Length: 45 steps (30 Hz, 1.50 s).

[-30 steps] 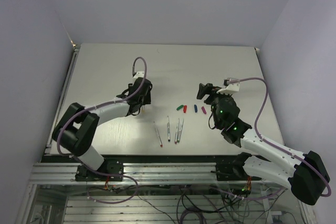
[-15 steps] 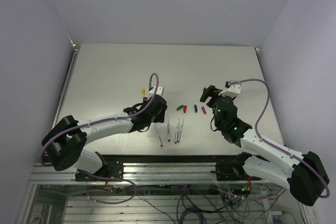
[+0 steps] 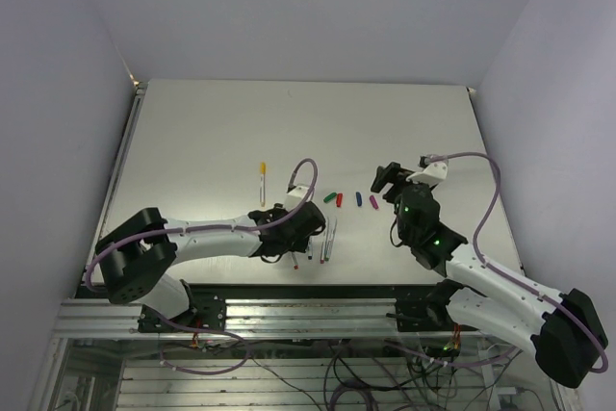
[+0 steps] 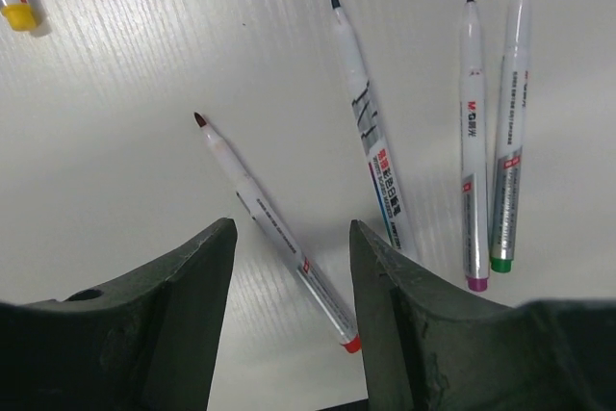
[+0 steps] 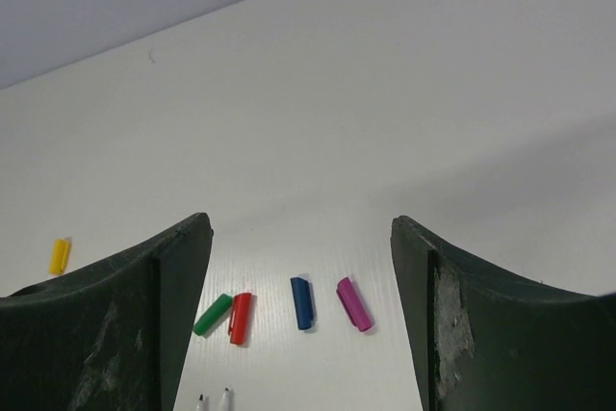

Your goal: Insert the pens into the pen caps

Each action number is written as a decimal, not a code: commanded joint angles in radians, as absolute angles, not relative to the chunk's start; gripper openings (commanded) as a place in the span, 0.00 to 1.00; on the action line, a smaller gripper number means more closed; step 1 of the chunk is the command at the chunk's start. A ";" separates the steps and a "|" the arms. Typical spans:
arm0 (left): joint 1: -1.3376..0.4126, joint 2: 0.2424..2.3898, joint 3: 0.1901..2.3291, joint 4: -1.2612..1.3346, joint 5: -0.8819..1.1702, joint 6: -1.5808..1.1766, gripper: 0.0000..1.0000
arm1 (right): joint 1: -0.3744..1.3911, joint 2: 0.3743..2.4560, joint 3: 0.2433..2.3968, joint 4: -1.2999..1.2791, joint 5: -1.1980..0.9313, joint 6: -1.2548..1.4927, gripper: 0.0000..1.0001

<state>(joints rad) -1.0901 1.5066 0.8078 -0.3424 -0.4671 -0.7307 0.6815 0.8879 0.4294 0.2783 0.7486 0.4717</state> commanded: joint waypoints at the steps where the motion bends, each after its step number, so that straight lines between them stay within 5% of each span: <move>1: -1.116 1.518 0.837 -0.392 -0.506 -0.796 0.60 | 0.676 0.891 0.408 0.283 0.751 0.497 0.75; 25: -1.118 1.560 0.764 -0.452 -0.462 -0.823 0.57 | 0.670 0.942 0.417 0.299 0.709 0.523 0.74; 33: -1.118 1.574 0.753 -0.463 -0.421 -0.801 0.30 | 0.669 0.936 0.434 0.271 0.703 0.534 0.74; 36: -1.118 1.575 0.734 -0.441 -0.391 -0.789 0.10 | 0.668 0.932 0.435 0.265 0.702 0.539 0.74; 45: -1.118 1.576 0.735 -0.415 -0.407 -0.769 0.07 | 0.670 1.012 0.483 0.180 0.695 0.566 0.67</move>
